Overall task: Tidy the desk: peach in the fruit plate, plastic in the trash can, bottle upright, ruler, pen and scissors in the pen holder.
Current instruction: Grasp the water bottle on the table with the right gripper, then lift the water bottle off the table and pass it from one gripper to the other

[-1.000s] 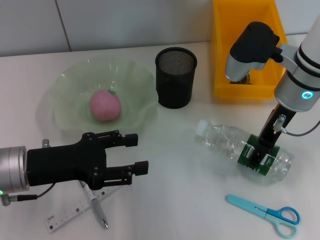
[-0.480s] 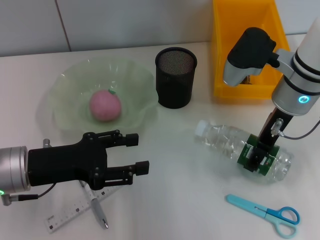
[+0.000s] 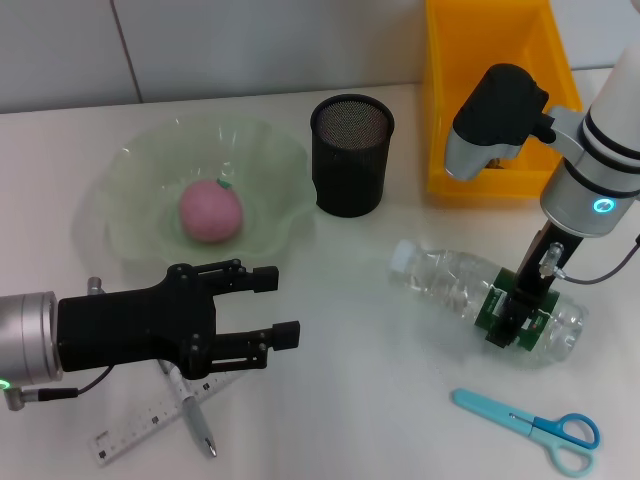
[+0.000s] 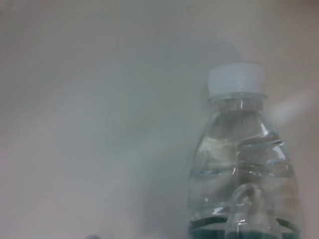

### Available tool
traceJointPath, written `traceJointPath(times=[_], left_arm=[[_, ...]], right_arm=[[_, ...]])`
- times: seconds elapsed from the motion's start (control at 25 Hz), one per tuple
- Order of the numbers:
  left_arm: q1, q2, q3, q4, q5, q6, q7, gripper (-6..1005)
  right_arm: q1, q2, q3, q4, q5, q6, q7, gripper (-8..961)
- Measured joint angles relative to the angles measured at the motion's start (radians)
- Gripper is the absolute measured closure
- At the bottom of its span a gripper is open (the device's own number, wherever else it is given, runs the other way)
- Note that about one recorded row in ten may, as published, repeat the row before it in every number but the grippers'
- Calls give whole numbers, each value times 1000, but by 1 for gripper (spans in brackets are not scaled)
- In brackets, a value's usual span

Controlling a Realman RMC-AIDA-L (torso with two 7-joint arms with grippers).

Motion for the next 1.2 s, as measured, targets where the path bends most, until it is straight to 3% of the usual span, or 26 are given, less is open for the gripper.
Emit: traceJointPath(times=[1.2], left_arm=[[-5,-4,-3,0,-6,-3,0,260]], right_arm=[[-1,3,5,10,21,2,-24,169]])
